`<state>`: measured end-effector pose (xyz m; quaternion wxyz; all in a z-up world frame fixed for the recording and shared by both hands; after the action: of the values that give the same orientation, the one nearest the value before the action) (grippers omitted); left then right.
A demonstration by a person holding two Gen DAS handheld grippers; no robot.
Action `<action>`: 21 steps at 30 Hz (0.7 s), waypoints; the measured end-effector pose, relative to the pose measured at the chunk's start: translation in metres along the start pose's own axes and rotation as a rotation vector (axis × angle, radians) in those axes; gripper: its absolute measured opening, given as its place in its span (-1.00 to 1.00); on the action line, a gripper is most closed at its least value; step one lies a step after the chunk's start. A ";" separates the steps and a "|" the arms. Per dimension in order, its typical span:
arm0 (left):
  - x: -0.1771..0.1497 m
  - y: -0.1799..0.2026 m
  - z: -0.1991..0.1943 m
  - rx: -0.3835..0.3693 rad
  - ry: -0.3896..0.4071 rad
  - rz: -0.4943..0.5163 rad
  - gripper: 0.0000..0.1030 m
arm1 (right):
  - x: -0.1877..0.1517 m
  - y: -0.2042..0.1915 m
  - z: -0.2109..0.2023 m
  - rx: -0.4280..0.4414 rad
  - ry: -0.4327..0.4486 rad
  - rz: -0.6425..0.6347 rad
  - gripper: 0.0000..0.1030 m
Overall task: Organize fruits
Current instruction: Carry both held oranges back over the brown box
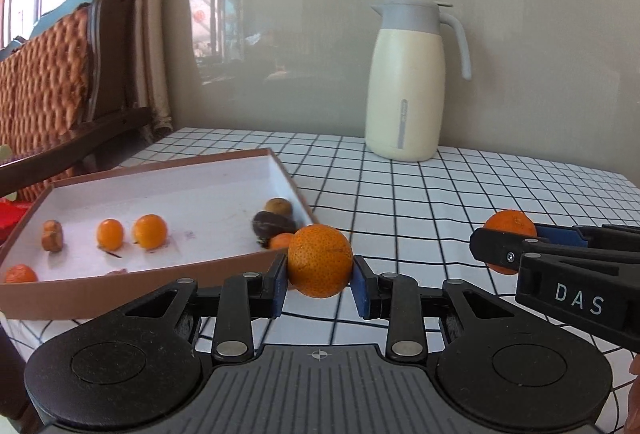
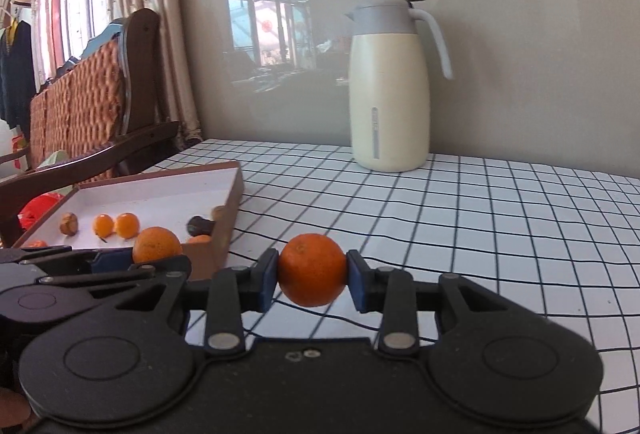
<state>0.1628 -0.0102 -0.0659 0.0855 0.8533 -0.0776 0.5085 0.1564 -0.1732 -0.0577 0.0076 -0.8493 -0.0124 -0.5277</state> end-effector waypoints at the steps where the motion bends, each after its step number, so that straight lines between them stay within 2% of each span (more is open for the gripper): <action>1: 0.000 -0.007 -0.006 0.011 0.005 -0.008 -0.35 | 0.001 -0.007 -0.002 0.013 0.002 -0.007 -0.47; 12: -0.006 -0.074 -0.059 0.125 0.049 -0.076 -0.35 | 0.012 -0.087 -0.023 0.161 0.042 -0.077 -0.47; 21: -0.006 -0.117 -0.089 0.206 0.085 -0.117 -0.35 | 0.020 -0.128 -0.032 0.240 0.067 -0.108 -0.47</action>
<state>0.1096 0.1240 -0.0375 0.0300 0.8384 0.0290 0.5434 0.1328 -0.0455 -0.0256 0.0810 -0.8222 -0.1207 -0.5503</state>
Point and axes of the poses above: each gripper's, at about its wrist camera, not at the fingertips, and z roughly the way its jaws point, y to its right, x to its top, the point moved 4 cm from there along z, roughly the way its jaws point, and after that the axes turned 11 degrees about -x, right-handed, at the moved point
